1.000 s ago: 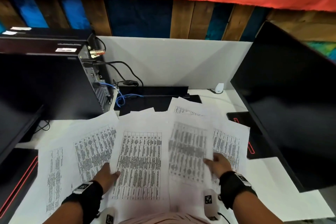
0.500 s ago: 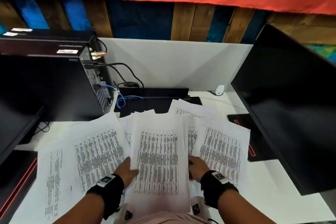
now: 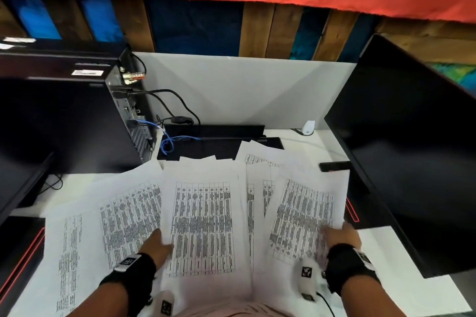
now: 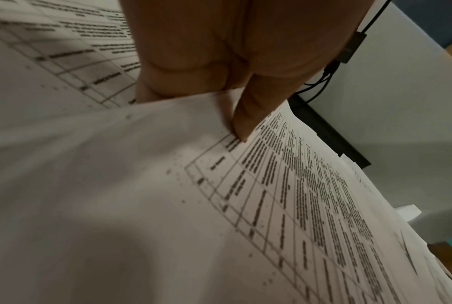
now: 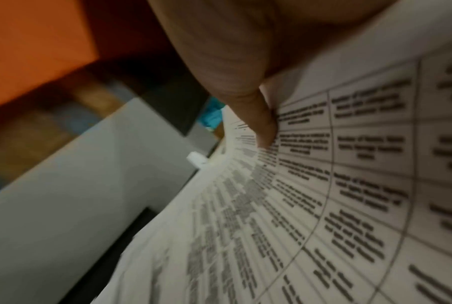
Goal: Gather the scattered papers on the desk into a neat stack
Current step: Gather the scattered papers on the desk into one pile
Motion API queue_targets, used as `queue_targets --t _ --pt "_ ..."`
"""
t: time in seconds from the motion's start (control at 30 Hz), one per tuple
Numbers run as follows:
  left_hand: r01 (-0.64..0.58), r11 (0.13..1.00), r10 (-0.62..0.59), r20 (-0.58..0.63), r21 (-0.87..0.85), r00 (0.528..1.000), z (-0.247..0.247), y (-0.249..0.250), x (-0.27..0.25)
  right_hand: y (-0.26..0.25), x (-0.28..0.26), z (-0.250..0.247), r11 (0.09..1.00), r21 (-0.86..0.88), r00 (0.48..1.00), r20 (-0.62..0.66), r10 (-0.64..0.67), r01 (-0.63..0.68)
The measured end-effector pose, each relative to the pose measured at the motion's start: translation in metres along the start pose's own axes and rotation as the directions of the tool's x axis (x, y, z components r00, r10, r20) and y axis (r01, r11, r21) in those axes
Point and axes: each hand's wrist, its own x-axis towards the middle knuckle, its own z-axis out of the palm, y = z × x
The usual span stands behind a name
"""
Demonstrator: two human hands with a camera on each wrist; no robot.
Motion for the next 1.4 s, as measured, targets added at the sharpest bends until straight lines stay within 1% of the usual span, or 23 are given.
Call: queue_targets --t 0.1,0.17,0.23,0.33,0.37,0.4,0.47,0.53,0.63,0.7,0.73,0.83,0.9,0.97,1.0,1.03,1.07,1.1,1.17,1.2,1.23,1.3,1.4 --pt "0.016 1.000 -0.016 0.008 0.009 1.000 -0.002 -0.002 0.001 -0.036 -0.021 -0.011 0.966 -0.095 0.961 -0.119 -0.250 0.239" --pt "0.015 1.000 -0.015 0.018 0.006 1.000 -0.002 0.001 0.000 -0.062 -0.038 -0.028 0.907 -0.187 0.888 -0.205 -0.411 0.376" --pt "-0.001 1.000 0.002 0.018 -0.013 1.000 -0.001 0.001 0.000 -0.092 -0.057 -0.051 0.836 -0.204 0.777 -0.307 -0.549 0.510" --pt "-0.019 0.999 0.021 0.029 -0.049 0.999 -0.001 0.005 -0.002 -0.131 -0.093 -0.081 0.676 -0.088 0.564 -0.480 -0.672 0.731" --pt "-0.021 0.999 0.022 0.030 -0.048 0.999 -0.001 0.004 -0.001 -0.140 -0.106 -0.089 0.626 -0.034 0.521 -0.520 -0.677 0.779" --pt "-0.021 0.999 0.022 0.032 -0.037 0.999 -0.001 0.002 0.001 -0.148 -0.117 -0.092 0.580 0.032 0.499 -0.550 -0.670 0.814" --pt "-0.045 0.998 0.046 0.035 -0.034 0.998 -0.002 0.000 0.003 -0.156 -0.131 -0.091 0.523 0.168 0.518 -0.557 -0.649 0.836" --pt "-0.067 0.995 0.070 0.039 -0.070 0.997 -0.003 -0.001 0.003 -0.157 -0.130 -0.073 0.544 0.267 0.601 -0.455 -0.657 0.796" --pt "-0.051 0.992 0.057 0.051 -0.115 0.997 -0.006 -0.001 0.002 -0.146 -0.114 -0.020 0.723 0.323 0.782 -0.106 -0.614 0.611" --pt "-0.003 0.994 0.013 0.086 -0.113 0.996 -0.008 0.003 -0.002 -0.129 -0.106 0.018 0.838 0.237 0.845 0.105 -0.524 0.491" --pt "0.007 0.992 0.006 0.107 -0.123 0.994 -0.008 0.004 -0.003 -0.120 -0.104 0.035 0.873 0.193 0.857 0.183 -0.481 0.449" --pt "0.104 0.928 -0.044 0.172 -0.357 0.984 -0.008 0.009 -0.006 -0.094 -0.100 0.077 0.928 0.043 0.866 0.346 -0.362 0.371" --pt "0.093 0.917 -0.025 0.178 -0.388 0.984 -0.006 0.006 0.000 -0.081 -0.098 0.096 0.919 -0.079 0.836 0.451 -0.313 0.387" --pt "0.004 0.956 0.029 0.108 -0.294 0.994 -0.007 -0.002 0.008 -0.074 -0.097 0.108 0.880 -0.159 0.771 0.567 -0.289 0.447" --pt "-0.030 0.976 0.053 0.101 -0.218 0.993 -0.008 -0.006 0.011 -0.071 -0.095 0.112 0.858 -0.188 0.750 0.596 -0.287 0.478" --pt "-0.074 0.987 0.089 0.103 -0.143 0.991 -0.007 -0.010 0.014 -0.067 -0.092 0.112 0.845 -0.209 0.748 0.597 -0.289 0.493" --pt "-0.099 0.992 0.107 0.111 -0.078 0.988 -0.006 -0.014 0.016 -0.065 -0.087 0.109 0.842 -0.238 0.780 0.553 -0.292 0.484" --pt "-0.118 0.993 0.121 0.116 -0.029 0.986 -0.005 -0.016 0.018 -0.063 -0.081 0.104 0.844 -0.291 0.841 0.457 -0.290 0.450" --pt "-0.133 0.991 0.131 0.119 0.009 0.984 -0.005 -0.018 0.020 -0.057 -0.069 0.087 0.871 -0.399 0.953 0.217 -0.213 0.286" --pt "-0.124 0.992 0.121 0.116 0.020 0.986 -0.005 -0.018 0.022 -0.053 -0.064 0.079 0.890 -0.409 0.977 0.149 -0.153 0.202" --pt "-0.126 0.992 0.122 0.121 0.024 0.985 -0.004 -0.016 0.022 -0.049 -0.058 0.074 0.906 -0.396 0.986 0.128 -0.105 0.148" --pt "-0.119 0.993 0.122 0.146 -0.025 0.982 -0.002 -0.010 0.020 -0.044 -0.048 0.074 0.960 -0.253 0.981 0.179 -0.078 0.122" --pt "-0.139 0.990 0.139 0.206 -0.013 0.969 0.004 -0.003 0.018 -0.047 -0.054 0.078 0.990 0.043 0.925 0.353 -0.142 0.136"
